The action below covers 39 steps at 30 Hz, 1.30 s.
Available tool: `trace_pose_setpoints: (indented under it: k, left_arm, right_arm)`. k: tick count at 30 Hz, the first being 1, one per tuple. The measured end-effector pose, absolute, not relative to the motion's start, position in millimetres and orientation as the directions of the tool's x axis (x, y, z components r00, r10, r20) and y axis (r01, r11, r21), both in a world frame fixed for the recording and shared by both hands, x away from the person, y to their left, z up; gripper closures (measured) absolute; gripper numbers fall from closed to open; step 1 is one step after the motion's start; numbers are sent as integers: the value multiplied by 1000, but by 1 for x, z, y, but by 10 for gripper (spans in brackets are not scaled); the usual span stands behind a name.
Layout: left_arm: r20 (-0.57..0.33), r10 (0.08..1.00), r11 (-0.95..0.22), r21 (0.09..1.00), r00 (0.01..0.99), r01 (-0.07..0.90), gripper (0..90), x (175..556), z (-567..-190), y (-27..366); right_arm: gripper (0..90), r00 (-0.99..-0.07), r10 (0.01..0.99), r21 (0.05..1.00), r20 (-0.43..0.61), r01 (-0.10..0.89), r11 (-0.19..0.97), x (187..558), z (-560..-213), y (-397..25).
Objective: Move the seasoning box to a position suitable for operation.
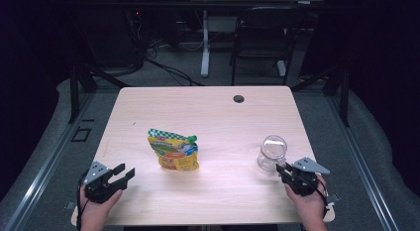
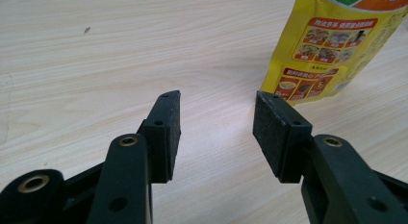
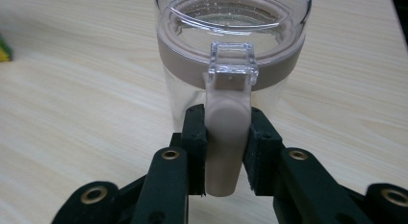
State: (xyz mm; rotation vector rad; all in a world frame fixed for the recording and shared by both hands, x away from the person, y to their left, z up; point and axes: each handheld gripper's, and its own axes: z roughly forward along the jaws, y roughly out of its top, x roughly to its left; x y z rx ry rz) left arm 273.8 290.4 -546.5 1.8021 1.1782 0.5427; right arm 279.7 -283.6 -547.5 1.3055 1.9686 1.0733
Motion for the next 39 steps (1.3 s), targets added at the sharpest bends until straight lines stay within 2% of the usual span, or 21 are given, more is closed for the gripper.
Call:
trace_pose_setpoints:
  k: [10, 24, 30, 35, 39]
  left_arm:
    - [-97, 880, -167, 854, 466, 493, 527, 277, -546, 286]
    - [-97, 881, -164, 855, 462, 492, 527, 277, -546, 287]
    - [-101, 884, -157, 855, 456, 495, 523, 277, -547, 288]
    - [-103, 886, -156, 853, 452, 499, 522, 278, -547, 289]
    - [-102, 886, -156, 852, 452, 499, 522, 278, -547, 288]
  right_arm:
    - [728, -568, 823, 842, -6, 441, 310, 272, -548, -254]
    - [727, -768, 640, 843, 23, 359, 400, 263, -549, -233]
    - [712, -748, 663, 846, 26, 370, 384, 262, -549, -235]
    - [688, -679, 733, 855, 40, 403, 328, 266, -549, -247]
    - [686, -624, 782, 856, -1, 404, 323, 267, -549, -249]
